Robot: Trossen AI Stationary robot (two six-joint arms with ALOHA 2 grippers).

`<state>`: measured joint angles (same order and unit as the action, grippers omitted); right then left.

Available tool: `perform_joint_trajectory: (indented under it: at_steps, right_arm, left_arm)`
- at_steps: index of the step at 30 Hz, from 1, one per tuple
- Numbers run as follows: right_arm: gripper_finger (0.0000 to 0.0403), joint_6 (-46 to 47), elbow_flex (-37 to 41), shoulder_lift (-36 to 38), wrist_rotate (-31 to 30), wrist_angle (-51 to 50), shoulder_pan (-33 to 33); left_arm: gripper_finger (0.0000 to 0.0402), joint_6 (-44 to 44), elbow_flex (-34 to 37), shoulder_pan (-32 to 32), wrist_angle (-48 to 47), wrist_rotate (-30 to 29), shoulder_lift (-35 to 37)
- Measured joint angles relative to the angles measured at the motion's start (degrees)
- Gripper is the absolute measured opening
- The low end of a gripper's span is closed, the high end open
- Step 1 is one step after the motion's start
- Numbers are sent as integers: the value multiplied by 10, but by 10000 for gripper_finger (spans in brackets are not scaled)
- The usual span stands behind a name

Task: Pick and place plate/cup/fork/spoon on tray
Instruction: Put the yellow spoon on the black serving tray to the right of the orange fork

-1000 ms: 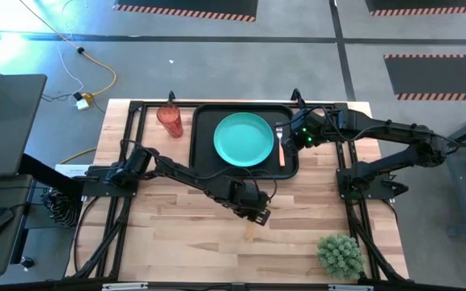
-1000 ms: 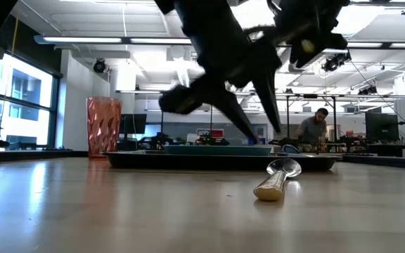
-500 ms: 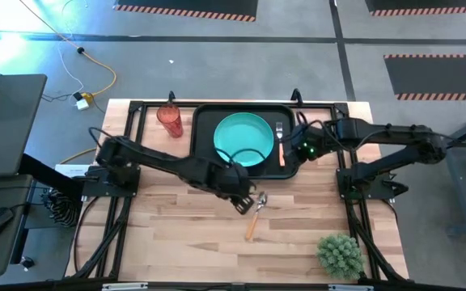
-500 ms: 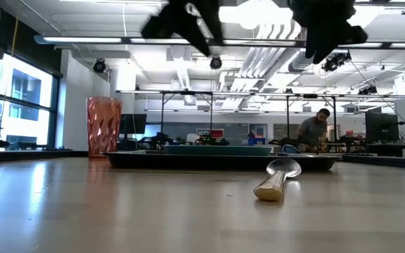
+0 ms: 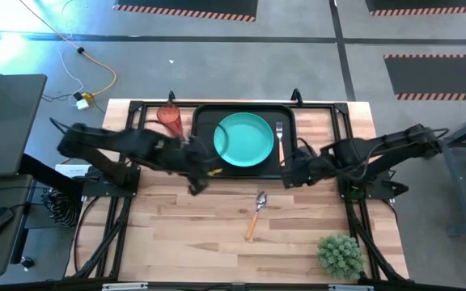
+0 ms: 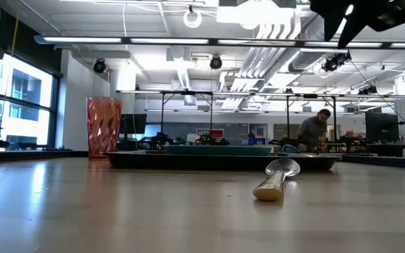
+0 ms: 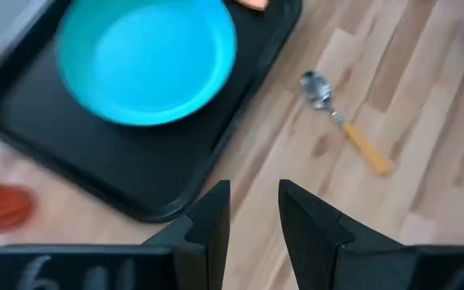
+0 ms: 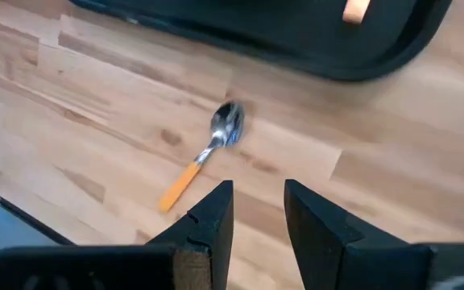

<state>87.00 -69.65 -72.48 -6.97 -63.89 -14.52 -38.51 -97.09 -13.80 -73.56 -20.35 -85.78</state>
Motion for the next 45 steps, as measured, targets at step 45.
perform_joint_trajectory:
  at_steps: [45]
  right_arm:
    - [103,81,-197,-224,-200,288,-78]
  left_arm:
    - [99,63,195,-10,1,-13,295]
